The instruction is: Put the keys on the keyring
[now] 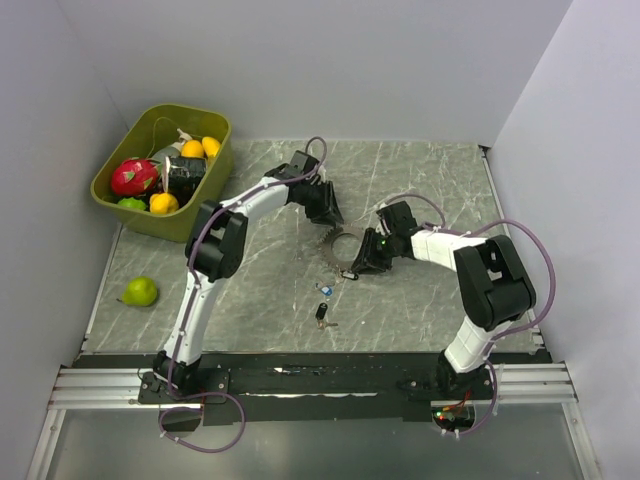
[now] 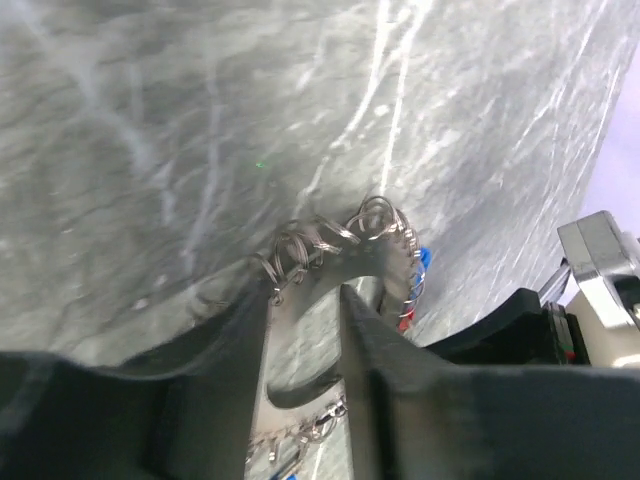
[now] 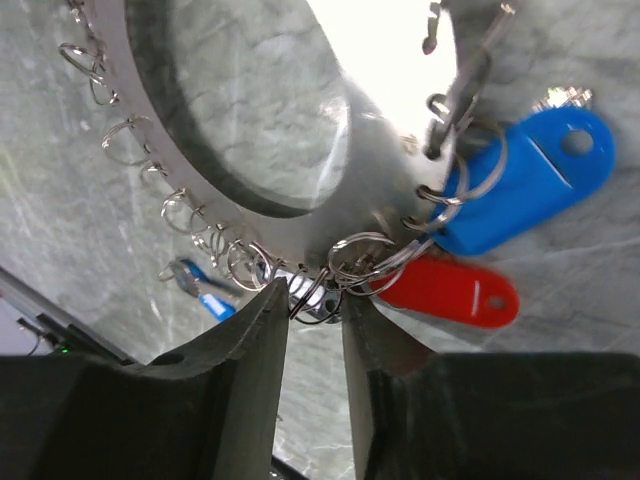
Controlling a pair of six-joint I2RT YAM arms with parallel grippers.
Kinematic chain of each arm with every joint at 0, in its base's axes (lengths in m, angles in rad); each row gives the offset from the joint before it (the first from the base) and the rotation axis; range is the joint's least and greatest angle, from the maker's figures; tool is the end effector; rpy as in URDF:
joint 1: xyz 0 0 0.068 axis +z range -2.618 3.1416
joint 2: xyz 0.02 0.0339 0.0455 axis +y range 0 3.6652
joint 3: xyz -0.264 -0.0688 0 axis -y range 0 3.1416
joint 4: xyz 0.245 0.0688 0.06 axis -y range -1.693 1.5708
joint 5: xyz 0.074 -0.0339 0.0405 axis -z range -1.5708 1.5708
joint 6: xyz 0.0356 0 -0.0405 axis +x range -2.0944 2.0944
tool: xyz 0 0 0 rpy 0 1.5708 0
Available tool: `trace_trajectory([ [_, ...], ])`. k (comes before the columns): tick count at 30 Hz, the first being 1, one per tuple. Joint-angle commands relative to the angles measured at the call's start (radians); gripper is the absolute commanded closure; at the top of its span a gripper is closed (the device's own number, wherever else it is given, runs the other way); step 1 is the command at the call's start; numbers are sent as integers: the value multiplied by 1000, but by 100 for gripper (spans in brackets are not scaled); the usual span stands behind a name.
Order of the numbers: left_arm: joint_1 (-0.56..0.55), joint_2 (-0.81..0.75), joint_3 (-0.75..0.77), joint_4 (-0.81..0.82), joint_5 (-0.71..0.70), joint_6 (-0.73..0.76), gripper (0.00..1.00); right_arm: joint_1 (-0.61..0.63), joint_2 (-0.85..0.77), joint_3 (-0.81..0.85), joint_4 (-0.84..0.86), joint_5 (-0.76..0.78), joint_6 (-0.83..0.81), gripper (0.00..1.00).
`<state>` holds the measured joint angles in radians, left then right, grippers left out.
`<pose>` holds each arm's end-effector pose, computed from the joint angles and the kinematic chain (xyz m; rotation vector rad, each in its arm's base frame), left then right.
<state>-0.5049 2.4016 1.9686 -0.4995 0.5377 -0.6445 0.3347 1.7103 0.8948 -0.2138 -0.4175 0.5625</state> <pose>0.4505 -0.2698 0.1592 0.0565 2.6903 -1.1011 0.3006 0.1198 0.1464 0.1497 2.7100 0.8433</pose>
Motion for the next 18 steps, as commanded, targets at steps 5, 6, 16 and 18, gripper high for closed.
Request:
trace_trajectory([
  [5, -24, -127, 0, -63, -34, 85, 40, 7, -132, 4, 71, -9, 19, 54],
  [6, -24, -143, -28, -60, -45, 101, 40, 9, -147, 6, 61, -3, 19, 50],
  [16, 6, -334, -237, -42, -119, 144, 35, 9, -166, 1, 10, 16, 0, 36],
  [18, 16, -349, -267, -43, -134, 155, 34, 10, -172, -8, 11, 14, 0, 35],
])
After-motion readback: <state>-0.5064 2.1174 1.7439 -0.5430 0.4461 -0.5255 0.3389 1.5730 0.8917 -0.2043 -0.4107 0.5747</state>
